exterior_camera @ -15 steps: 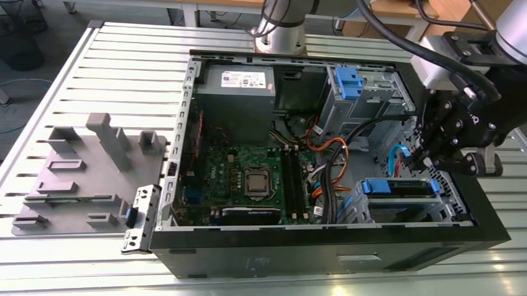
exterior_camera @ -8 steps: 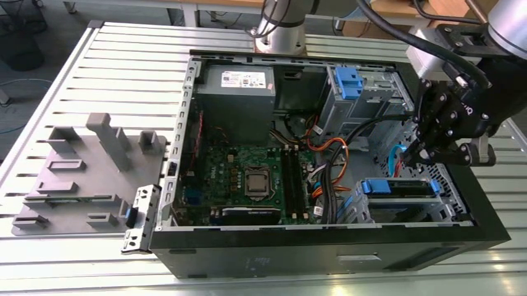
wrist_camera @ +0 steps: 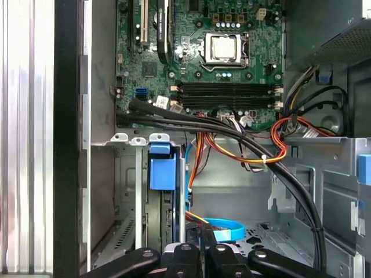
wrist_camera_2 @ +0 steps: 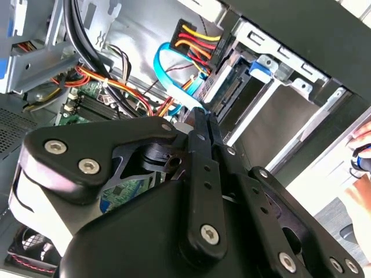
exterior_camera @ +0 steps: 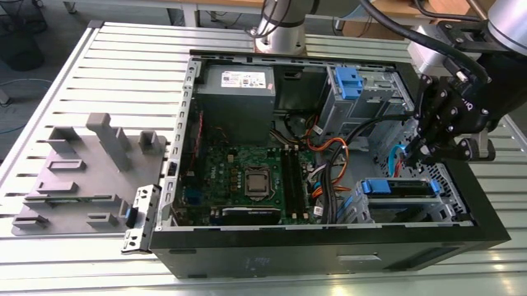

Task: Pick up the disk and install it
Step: 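Insert the first disk wire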

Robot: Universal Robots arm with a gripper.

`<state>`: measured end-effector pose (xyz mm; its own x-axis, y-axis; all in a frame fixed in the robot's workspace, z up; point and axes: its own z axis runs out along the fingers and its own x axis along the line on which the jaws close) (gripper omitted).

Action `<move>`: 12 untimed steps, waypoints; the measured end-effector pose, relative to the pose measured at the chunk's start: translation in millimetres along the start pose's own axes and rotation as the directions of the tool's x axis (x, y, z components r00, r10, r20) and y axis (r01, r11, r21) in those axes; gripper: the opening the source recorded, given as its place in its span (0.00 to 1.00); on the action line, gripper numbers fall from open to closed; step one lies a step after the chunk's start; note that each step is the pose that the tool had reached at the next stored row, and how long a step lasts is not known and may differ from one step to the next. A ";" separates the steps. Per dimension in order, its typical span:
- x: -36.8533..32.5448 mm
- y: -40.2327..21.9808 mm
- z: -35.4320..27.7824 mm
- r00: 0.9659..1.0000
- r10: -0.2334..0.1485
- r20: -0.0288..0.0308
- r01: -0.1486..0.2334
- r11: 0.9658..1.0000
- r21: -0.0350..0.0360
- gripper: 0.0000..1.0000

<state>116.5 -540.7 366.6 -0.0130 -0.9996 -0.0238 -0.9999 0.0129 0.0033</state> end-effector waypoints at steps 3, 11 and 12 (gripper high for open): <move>-0.5 -2.5 0.0 1.000 0.000 0.000 0.000 1.000 0.000 0.16; -0.5 -2.6 0.0 1.000 0.000 0.000 0.000 1.000 0.000 0.29; -0.6 -2.6 0.0 1.000 0.000 0.000 0.000 1.000 0.000 0.29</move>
<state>119.2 -540.2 366.6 -0.0130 -0.9996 -0.0237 -0.9999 0.0129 0.0033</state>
